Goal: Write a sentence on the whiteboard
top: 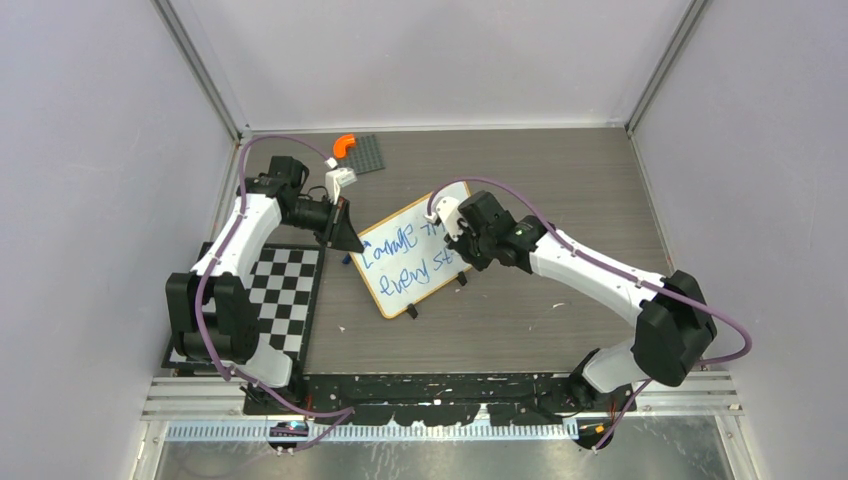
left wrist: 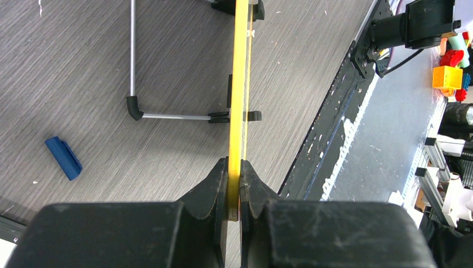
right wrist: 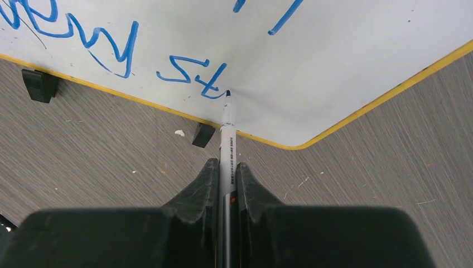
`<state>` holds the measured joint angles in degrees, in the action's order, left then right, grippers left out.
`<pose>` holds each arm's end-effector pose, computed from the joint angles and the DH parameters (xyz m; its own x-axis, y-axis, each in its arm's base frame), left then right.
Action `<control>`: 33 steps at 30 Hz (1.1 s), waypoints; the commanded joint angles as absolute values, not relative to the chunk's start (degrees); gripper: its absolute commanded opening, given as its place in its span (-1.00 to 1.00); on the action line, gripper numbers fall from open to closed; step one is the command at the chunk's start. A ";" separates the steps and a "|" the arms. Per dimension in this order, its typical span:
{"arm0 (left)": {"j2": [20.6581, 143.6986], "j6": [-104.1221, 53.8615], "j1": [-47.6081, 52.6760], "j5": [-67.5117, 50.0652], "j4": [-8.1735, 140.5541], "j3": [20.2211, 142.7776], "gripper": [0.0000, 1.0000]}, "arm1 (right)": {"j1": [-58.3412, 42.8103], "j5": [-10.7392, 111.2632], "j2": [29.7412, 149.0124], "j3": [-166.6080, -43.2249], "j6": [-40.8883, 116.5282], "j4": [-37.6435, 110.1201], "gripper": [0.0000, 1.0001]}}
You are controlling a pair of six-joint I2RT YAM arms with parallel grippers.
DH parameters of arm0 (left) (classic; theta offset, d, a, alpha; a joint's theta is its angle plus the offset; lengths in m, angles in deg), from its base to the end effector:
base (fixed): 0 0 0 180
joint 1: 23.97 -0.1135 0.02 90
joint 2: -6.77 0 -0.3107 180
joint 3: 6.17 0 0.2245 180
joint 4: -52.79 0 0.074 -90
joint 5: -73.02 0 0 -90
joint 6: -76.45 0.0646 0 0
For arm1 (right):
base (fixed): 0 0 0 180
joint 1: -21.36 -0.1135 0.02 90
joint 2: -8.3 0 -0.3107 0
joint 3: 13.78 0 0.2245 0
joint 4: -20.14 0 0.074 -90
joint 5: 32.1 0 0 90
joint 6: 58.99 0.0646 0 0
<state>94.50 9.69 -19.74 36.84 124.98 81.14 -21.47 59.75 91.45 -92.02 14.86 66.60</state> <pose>0.2611 -0.0716 0.3153 -0.7624 0.2900 -0.5786 0.6366 0.4968 -0.5898 0.2164 0.1977 0.2945 -0.3654 -0.7178 -0.5926 -0.7978 0.5695 -0.1979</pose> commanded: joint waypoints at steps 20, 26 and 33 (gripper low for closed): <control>93.03 11.07 -19.48 35.40 124.36 81.36 -1.00 | -20.29 63.14 92.58 -93.41 12.52 63.86 -1.00; 93.13 11.07 -19.48 35.48 124.37 81.40 -1.00 | -19.53 63.85 92.08 -94.10 11.86 64.37 -0.99; 92.98 11.13 -19.48 35.49 124.32 81.25 -1.00 | -19.58 63.23 92.31 -96.07 12.28 64.39 -1.00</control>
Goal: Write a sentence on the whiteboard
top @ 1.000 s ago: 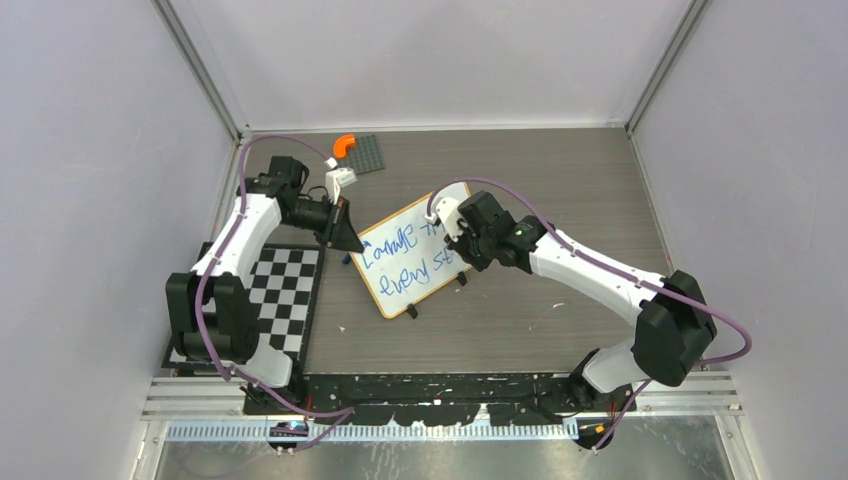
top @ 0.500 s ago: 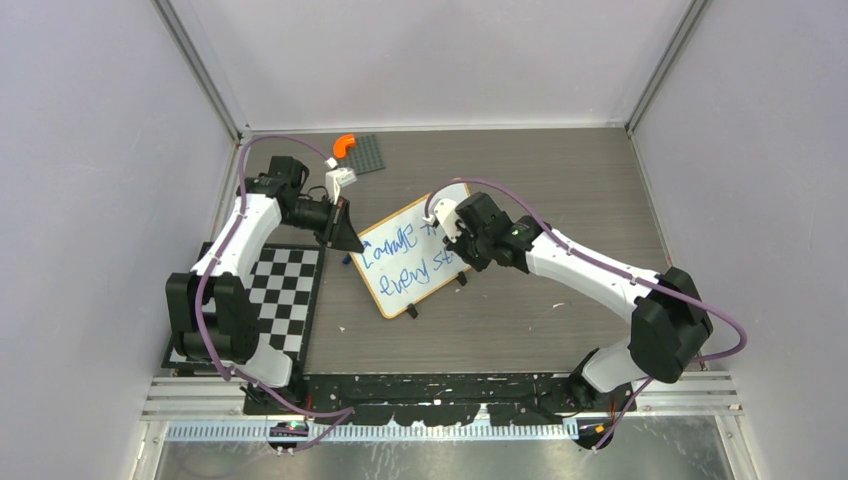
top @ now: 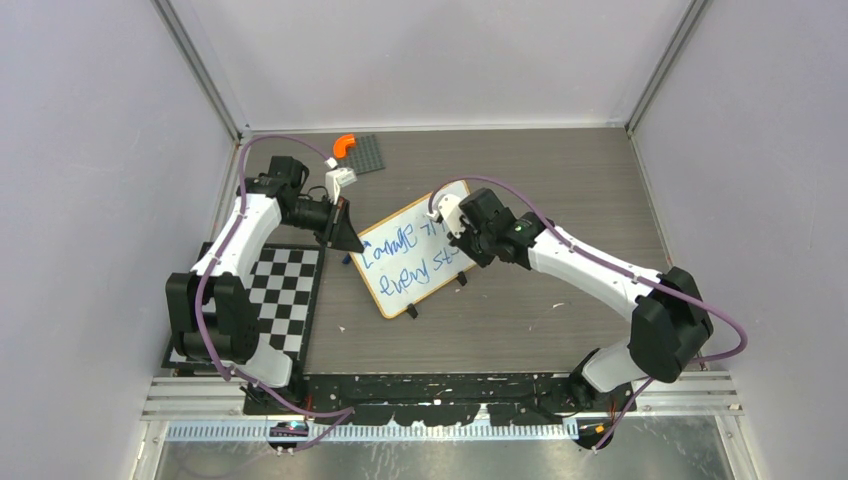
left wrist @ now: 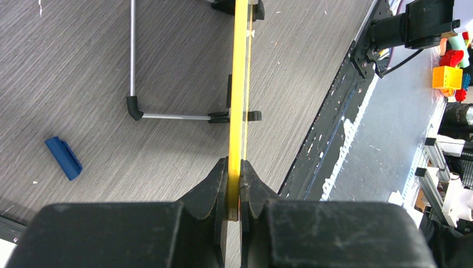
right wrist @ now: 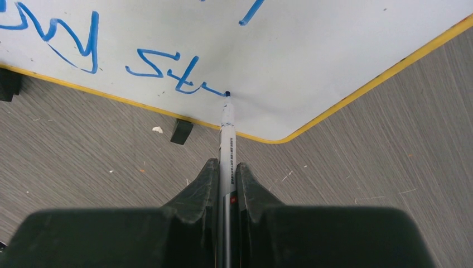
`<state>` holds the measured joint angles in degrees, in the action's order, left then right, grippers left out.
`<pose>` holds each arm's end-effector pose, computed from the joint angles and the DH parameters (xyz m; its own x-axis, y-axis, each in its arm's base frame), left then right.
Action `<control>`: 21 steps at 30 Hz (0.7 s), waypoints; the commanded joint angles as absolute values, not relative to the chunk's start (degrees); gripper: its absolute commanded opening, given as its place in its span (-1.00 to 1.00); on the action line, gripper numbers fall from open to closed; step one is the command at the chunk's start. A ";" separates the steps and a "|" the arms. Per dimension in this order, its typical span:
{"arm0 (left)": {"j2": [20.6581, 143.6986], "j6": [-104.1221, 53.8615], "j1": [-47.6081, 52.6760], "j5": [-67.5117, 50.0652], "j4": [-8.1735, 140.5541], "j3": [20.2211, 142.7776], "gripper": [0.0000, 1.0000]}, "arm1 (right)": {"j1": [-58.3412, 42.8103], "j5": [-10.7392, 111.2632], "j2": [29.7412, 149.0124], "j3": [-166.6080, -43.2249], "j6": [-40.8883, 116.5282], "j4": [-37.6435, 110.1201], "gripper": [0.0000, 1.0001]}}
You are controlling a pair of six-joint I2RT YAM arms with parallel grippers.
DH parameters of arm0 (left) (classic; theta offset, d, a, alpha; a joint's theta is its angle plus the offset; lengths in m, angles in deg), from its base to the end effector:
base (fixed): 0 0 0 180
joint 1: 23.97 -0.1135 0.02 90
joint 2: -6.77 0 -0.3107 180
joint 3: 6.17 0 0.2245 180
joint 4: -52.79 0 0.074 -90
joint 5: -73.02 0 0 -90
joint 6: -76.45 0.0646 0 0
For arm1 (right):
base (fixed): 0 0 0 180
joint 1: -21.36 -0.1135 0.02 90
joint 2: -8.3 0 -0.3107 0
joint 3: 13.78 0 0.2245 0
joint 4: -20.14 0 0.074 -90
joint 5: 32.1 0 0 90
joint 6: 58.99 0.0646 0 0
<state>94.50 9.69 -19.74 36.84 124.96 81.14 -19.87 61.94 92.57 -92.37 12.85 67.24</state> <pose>0.2612 -0.0716 0.3153 -0.7622 0.2899 -0.5788 0.6368 0.4968 -0.5896 0.2257 0.1917 0.2902 -0.3741 -0.7413 -0.5573 -0.7809 0.5759 -0.2418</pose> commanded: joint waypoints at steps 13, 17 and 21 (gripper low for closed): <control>92.85 11.38 -19.48 35.38 124.49 81.08 -1.00 | -20.55 60.30 93.12 -96.52 14.67 65.27 -0.99; 92.90 11.30 -19.46 35.40 124.40 81.05 -1.00 | -20.71 60.43 92.79 -95.25 14.67 65.14 -0.99; 93.12 11.23 -19.44 35.49 124.37 81.05 -1.00 | -20.66 59.98 91.98 -94.12 14.80 65.15 -0.99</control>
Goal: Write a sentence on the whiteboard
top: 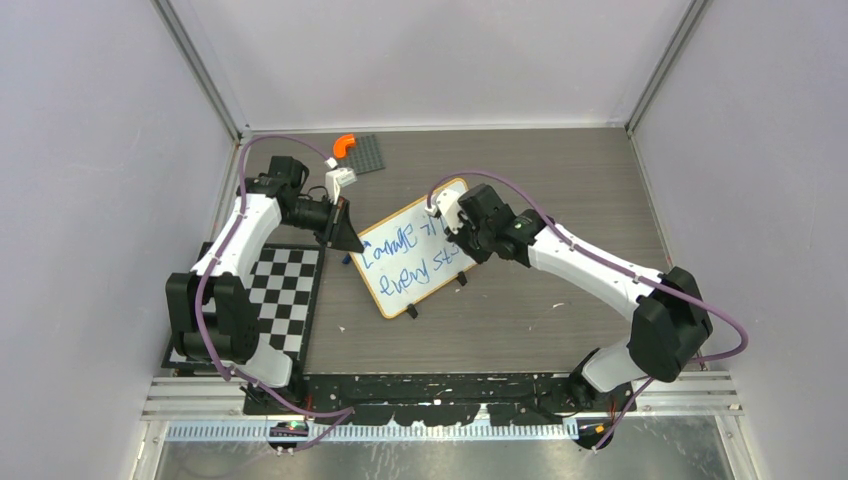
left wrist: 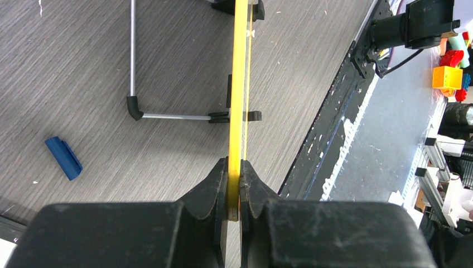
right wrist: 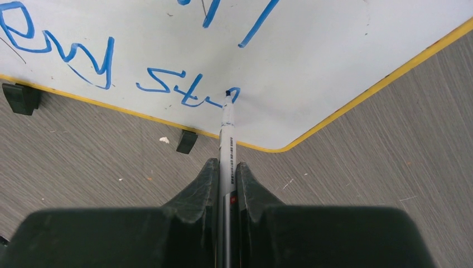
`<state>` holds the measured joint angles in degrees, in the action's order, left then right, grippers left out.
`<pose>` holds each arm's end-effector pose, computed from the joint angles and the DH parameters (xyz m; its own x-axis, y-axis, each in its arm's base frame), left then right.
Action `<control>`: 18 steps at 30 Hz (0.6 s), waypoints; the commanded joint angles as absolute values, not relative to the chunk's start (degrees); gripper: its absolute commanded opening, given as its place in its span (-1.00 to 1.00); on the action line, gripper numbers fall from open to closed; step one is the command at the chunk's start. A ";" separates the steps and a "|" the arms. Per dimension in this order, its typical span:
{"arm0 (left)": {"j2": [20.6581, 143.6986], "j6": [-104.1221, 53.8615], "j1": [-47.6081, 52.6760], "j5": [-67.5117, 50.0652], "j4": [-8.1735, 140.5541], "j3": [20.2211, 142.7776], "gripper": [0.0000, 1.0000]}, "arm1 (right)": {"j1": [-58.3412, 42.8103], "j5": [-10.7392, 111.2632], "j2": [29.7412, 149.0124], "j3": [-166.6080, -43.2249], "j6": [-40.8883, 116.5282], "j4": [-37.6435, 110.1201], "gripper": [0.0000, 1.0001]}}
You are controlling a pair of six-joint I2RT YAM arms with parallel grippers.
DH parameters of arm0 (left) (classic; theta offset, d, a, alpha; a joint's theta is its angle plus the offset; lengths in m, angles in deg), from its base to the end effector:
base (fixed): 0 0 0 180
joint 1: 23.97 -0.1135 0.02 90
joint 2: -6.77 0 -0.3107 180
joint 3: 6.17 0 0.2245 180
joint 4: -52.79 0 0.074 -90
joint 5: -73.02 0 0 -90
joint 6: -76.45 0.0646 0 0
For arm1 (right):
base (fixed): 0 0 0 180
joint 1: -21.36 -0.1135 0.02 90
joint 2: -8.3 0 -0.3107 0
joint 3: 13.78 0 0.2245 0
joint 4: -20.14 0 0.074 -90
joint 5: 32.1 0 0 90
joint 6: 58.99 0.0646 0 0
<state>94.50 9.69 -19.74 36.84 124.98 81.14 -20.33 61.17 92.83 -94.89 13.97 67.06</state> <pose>0.2611 -0.0716 0.3153 -0.7624 0.2900 -0.5786 0.6366 0.4968 -0.5898 0.2286 0.1987 0.3028 -0.3630 -0.7151 -0.5973 -0.7773 0.5859 -0.2290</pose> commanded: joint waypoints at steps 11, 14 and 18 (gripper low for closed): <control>92.97 11.15 -19.44 35.41 124.02 80.61 -1.00 | -20.68 59.64 91.80 -91.46 15.04 64.51 -0.99; 92.99 11.17 -19.46 35.31 124.02 80.61 -1.00 | -20.66 60.26 91.92 -91.04 14.50 64.31 -0.99; 93.03 11.22 -19.48 35.31 124.10 80.69 -1.00 | -20.68 61.39 91.67 -90.71 13.69 64.30 -0.99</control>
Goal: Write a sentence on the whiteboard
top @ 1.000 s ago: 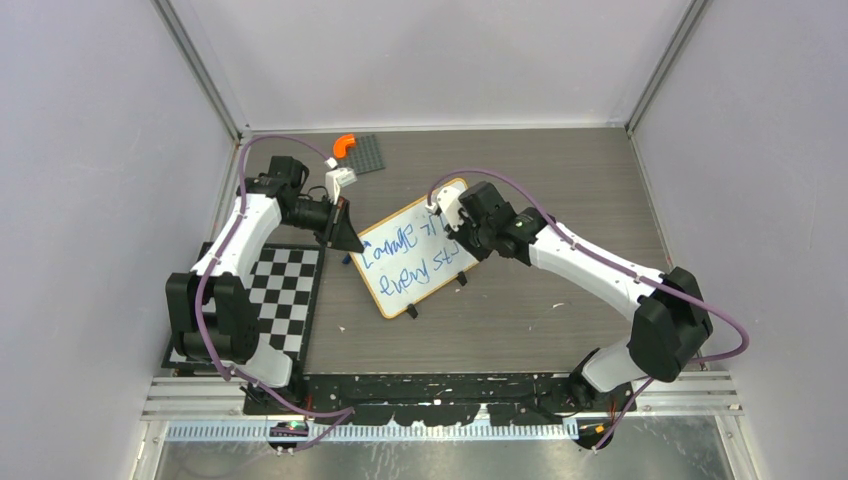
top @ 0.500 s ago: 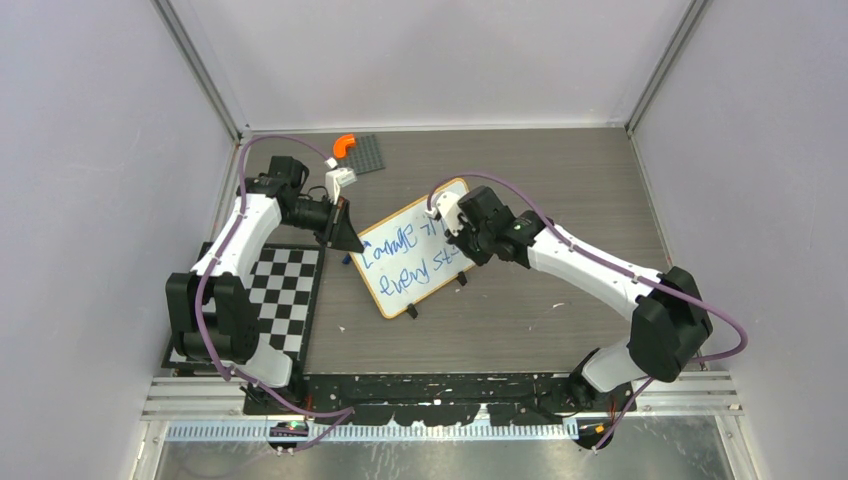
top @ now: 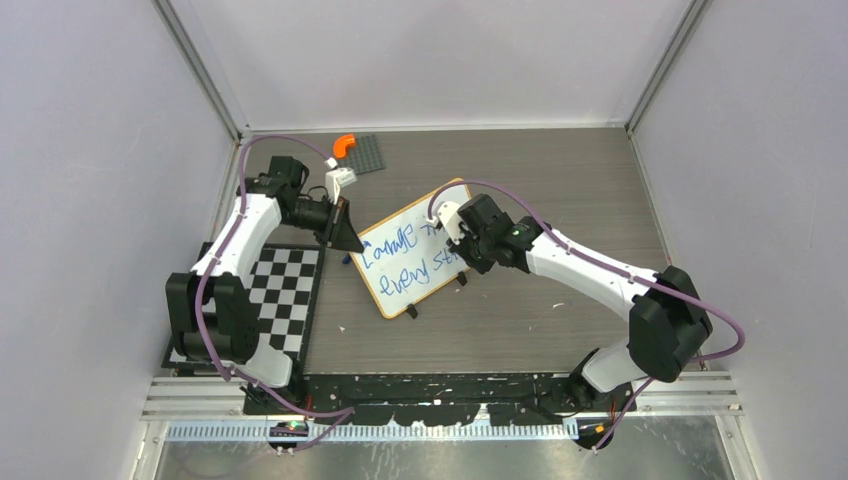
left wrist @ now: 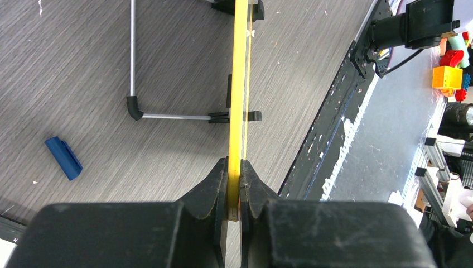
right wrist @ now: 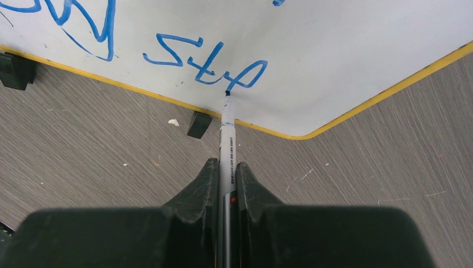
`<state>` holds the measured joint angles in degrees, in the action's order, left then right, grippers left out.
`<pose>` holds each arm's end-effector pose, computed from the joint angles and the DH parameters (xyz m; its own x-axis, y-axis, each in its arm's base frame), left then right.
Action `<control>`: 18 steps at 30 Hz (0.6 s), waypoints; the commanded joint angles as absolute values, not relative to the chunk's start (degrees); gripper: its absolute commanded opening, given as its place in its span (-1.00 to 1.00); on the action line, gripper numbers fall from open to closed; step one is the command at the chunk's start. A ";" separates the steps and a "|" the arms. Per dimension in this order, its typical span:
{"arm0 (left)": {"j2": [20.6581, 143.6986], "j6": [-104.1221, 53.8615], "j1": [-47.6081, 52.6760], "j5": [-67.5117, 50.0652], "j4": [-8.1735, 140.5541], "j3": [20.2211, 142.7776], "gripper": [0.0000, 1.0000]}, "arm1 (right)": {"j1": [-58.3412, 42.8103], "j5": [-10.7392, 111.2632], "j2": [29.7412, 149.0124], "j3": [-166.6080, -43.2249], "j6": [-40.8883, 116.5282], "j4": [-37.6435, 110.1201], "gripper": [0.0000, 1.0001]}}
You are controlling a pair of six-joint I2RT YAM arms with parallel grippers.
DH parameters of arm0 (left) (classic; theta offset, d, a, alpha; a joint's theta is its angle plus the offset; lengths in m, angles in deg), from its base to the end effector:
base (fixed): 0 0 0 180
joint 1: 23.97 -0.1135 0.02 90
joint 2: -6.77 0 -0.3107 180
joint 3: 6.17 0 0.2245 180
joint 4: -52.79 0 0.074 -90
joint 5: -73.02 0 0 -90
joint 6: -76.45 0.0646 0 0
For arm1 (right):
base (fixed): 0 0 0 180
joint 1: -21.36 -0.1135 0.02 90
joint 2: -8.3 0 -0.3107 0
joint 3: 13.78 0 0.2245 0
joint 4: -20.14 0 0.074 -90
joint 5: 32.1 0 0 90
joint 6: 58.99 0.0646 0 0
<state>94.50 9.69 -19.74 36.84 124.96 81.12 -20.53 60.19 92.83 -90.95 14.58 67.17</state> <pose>0.2611 -0.0716 0.3152 -0.7624 0.2900 -0.5786 0.6366 0.4968 -0.5898 0.2204 0.1942 0.2814 -0.3967 -0.7355 -0.5493 -0.7945 0.5748 -0.1958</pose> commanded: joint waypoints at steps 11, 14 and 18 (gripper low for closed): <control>92.81 11.01 -19.48 35.32 124.28 81.01 -1.00 | -19.55 63.62 90.92 -92.96 11.71 65.18 -0.99; 92.70 11.15 -19.48 35.31 124.48 80.96 -1.00 | -19.55 62.95 90.46 -93.90 11.71 66.16 -1.00; 92.72 11.16 -19.48 35.40 124.46 81.01 -1.00 | -19.54 63.20 89.87 -94.44 11.60 66.25 -0.99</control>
